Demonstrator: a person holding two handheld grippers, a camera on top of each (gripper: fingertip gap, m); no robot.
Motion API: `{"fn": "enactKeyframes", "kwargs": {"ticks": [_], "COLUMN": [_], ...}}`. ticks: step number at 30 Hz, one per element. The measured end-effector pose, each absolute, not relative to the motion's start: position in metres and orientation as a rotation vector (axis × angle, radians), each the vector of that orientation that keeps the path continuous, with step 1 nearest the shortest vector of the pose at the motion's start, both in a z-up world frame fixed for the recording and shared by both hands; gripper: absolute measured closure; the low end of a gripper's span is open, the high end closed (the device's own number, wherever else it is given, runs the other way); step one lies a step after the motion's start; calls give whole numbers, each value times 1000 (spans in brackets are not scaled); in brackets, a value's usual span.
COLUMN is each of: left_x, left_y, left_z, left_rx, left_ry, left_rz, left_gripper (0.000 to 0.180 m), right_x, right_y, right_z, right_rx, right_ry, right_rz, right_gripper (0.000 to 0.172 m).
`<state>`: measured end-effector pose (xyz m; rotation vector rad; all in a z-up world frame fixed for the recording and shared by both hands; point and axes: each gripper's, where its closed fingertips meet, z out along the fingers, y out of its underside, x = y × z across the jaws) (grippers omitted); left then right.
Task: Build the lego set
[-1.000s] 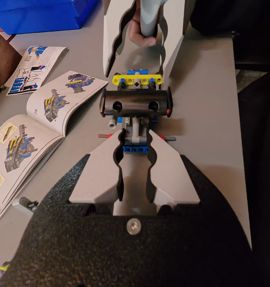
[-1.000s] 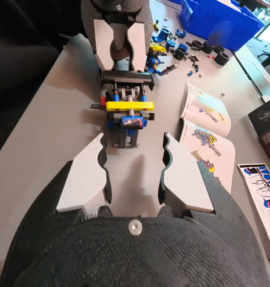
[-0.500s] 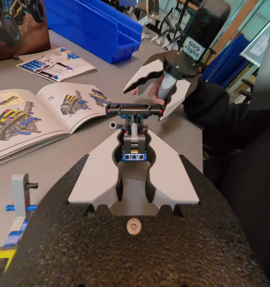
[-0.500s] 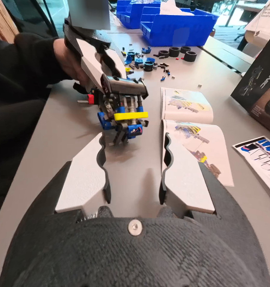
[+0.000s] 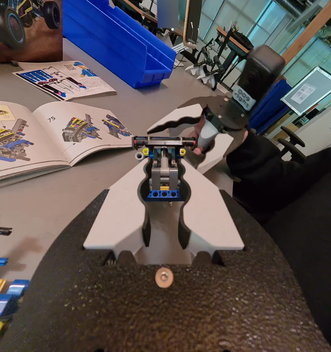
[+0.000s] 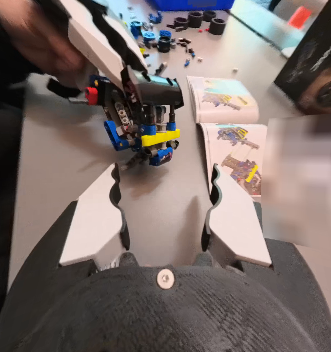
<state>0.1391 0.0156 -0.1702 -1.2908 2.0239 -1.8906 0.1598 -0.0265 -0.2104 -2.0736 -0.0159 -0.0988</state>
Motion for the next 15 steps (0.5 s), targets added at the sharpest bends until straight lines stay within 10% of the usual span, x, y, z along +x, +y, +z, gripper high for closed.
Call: {"fn": "enactKeyframes", "kwargs": {"ticks": [15], "left_x": [125], "left_y": [22], "left_z": [-179], "left_rx": [-1262], "left_ry": [2083], "left_rz": [-1817], "left_gripper": [157], "right_x": [147], "right_y": [-15], "right_z": [-222], "right_rx": [-2125], "right_ry": [135], "right_rz": [-402], "right_gripper": [86]}}
